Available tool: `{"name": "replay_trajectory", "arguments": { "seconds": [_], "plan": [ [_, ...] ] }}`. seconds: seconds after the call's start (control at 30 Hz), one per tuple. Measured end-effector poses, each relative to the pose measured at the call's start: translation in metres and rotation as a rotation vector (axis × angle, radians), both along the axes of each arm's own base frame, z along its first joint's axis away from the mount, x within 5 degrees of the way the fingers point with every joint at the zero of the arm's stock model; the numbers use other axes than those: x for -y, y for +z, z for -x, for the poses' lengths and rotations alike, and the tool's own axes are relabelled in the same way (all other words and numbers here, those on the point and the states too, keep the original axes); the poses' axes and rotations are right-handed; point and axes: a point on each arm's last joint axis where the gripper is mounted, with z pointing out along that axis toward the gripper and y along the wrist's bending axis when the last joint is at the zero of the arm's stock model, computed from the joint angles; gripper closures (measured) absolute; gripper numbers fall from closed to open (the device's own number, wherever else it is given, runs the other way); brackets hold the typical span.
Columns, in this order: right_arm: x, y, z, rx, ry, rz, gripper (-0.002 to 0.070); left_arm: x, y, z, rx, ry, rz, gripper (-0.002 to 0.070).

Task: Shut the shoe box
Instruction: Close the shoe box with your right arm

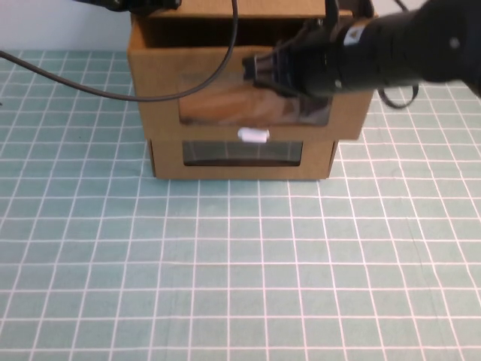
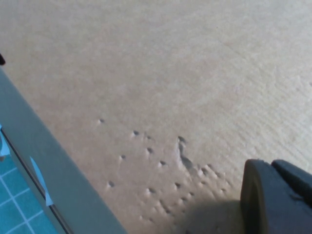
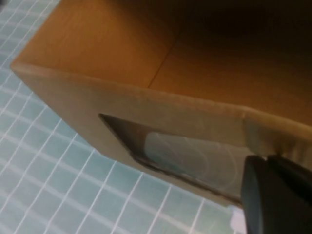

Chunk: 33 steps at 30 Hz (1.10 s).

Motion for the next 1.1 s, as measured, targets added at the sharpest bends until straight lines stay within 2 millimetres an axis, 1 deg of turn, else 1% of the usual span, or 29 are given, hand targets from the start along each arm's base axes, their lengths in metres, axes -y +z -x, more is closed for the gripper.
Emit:
{"name": "replay_trajectory", "arguments": {
  "seconds": [0.13, 0.23, 0.37, 0.57, 0.93, 1.0, 1.1],
  "plan": [
    [0.002, 0.0, -0.026, -0.002, -0.03, -0.005, 0.0687, 0.0, 0.0, 0.0, 0.0, 0.0, 0.0, 0.068],
    [0.001, -0.002, -0.038, -0.013, -0.027, 0.005, 0.0687, 0.0, 0.0, 0.0, 0.0, 0.0, 0.0, 0.068],
    [-0.004, -0.002, -0.043, -0.004, -0.007, -0.002, 0.0688, 0.0, 0.0, 0.0, 0.001, 0.001, 0.0, 0.068],
    [-0.007, -0.006, -0.052, 0.034, -0.03, -0.028, 0.0688, 0.0, 0.0, 0.0, 0.002, 0.002, 0.001, 0.068],
    [-0.014, -0.024, -0.069, 0.063, -0.074, -0.071, 0.0688, 0.0, 0.0, 0.0, 0.005, 0.004, 0.002, 0.068],
    [-0.014, -0.025, -0.07, 0.062, -0.077, -0.075, 0.0688, 0.0, 0.0, 0.0, 0.005, 0.004, 0.002, 0.068],
    [-0.015, -0.025, -0.067, 0.016, -0.055, -0.066, 0.0688, 0.0, 0.0, 0.0, 0.003, 0.003, 0.001, 0.068]
  ]
}}
